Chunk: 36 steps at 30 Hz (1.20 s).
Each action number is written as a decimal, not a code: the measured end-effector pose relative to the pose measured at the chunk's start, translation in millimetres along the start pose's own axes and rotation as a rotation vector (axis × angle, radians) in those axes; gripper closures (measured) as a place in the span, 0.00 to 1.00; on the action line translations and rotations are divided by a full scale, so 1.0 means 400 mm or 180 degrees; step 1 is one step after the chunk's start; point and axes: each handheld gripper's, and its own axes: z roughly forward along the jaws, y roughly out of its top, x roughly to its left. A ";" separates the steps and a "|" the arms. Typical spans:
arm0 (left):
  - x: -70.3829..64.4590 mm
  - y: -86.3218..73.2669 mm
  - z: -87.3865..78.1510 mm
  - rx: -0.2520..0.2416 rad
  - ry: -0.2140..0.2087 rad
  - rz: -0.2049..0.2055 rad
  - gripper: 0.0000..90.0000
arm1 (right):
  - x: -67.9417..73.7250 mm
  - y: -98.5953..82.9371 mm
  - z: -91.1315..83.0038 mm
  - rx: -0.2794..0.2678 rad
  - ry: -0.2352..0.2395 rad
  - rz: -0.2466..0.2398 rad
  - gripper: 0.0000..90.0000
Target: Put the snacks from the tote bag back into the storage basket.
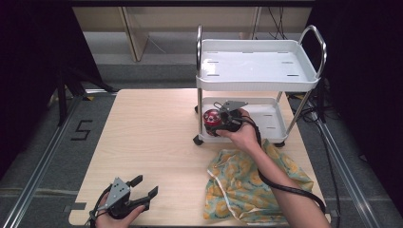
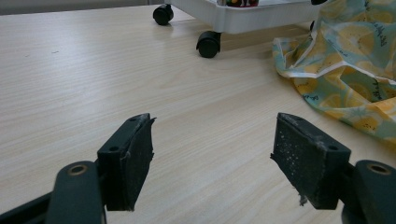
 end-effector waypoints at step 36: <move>-0.001 0.000 0.001 -0.0019 -0.0018 -0.0008 0.31 | 0.005 -0.015 0.031 0.0069 -0.0053 -0.0025 0.29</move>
